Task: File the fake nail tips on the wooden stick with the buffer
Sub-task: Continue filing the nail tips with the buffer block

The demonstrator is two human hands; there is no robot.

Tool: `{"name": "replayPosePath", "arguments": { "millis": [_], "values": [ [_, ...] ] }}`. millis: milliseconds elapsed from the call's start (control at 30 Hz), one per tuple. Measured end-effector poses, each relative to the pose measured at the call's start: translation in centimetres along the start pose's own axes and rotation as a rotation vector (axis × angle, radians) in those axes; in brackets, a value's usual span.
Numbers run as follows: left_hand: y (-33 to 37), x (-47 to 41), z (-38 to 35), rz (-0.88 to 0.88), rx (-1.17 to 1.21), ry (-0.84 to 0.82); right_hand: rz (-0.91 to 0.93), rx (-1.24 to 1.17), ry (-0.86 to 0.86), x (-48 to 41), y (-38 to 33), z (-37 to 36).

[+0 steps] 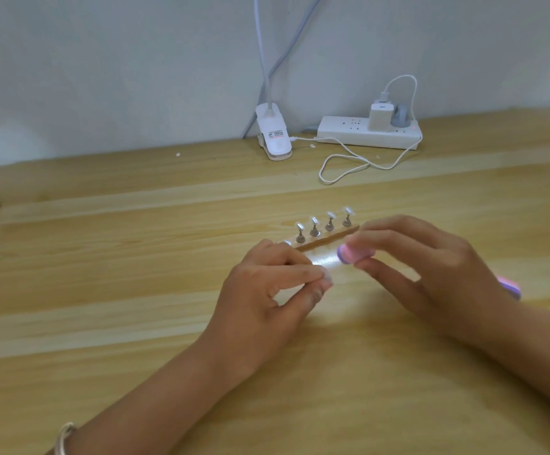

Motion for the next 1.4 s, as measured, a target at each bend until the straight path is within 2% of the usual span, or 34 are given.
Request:
{"name": "replayPosePath", "arguments": {
  "millis": [100, 200, 300, 367, 467, 533, 633, 733, 833, 900, 1000, 1067, 1133, 1267, 1333, 1400],
  "values": [
    [0.2, -0.1, 0.1, -0.027, 0.003, -0.005, 0.048, -0.087, 0.017, 0.1, -1.9, -0.5],
    [0.1, -0.1, 0.3, -0.024, 0.008, 0.012, 0.197, 0.023, -0.024, 0.4, -3.6, -1.4],
    [-0.2, 0.1, 0.4, 0.016, -0.006, 0.031, 0.12, 0.173, 0.029, -0.4, -1.0, -0.4],
    [-0.2, 0.0, 0.2, 0.028, -0.027, 0.021, 0.104, 0.182, 0.063, -0.4, -0.9, 0.0],
    [-0.1, -0.1, 0.2, 0.023, -0.04, -0.004, 0.216, 0.089, 0.035, 0.3, -3.7, -1.0],
    [0.0, -0.1, 0.3, 0.028, -0.028, 0.002, 0.274, 0.111, 0.016, 0.5, -3.9, -1.1],
    [0.0, 0.1, 0.4, 0.054, -0.016, 0.042, 0.112, 0.136, 0.084, -0.2, -0.1, 0.7],
    [-0.3, -0.1, 0.3, 0.064, -0.013, 0.041, -0.037, 0.03, 0.183, 0.0, 0.8, 2.0],
    [-0.3, -0.1, 0.3, 0.045, -0.019, 0.041, 0.109, -0.045, 0.063, 0.5, -2.7, -0.5],
    [-0.2, -0.1, 0.5, 0.034, -0.017, 0.047, 0.178, 0.031, 0.005, 0.6, -2.9, -1.0],
    [0.0, 0.0, 0.5, 0.022, -0.018, 0.06, -0.009, 0.128, 0.083, -0.1, 1.3, 1.2],
    [0.0, 0.0, 0.4, 0.028, -0.006, 0.053, -0.141, 0.094, 0.158, 0.0, 2.7, 2.5],
    [-0.2, 0.0, 0.3, 0.044, 0.002, 0.046, -0.119, -0.001, 0.157, 0.1, 1.1, 1.9],
    [-0.1, 0.0, 0.5, 0.025, 0.001, 0.042, 0.108, -0.066, -0.053, 1.1, -3.5, -1.7],
    [-0.1, 0.0, 0.8, 0.029, -0.006, 0.071, 0.044, -0.015, -0.053, 0.8, -1.5, -1.3],
    [0.0, 0.2, 0.9, 0.035, 0.0, 0.079, -0.093, 0.009, 0.031, 0.3, 1.0, 0.2]
  ]
}}
Point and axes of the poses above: each hand's wrist, its own x-axis away from the middle knuckle, its own z-axis out of the back of the hand, y = z × x, the point moved 8 cm from there along -x, towards the middle knuckle, and after that the axes turned 3 degrees about -z, right-handed, at the moved point
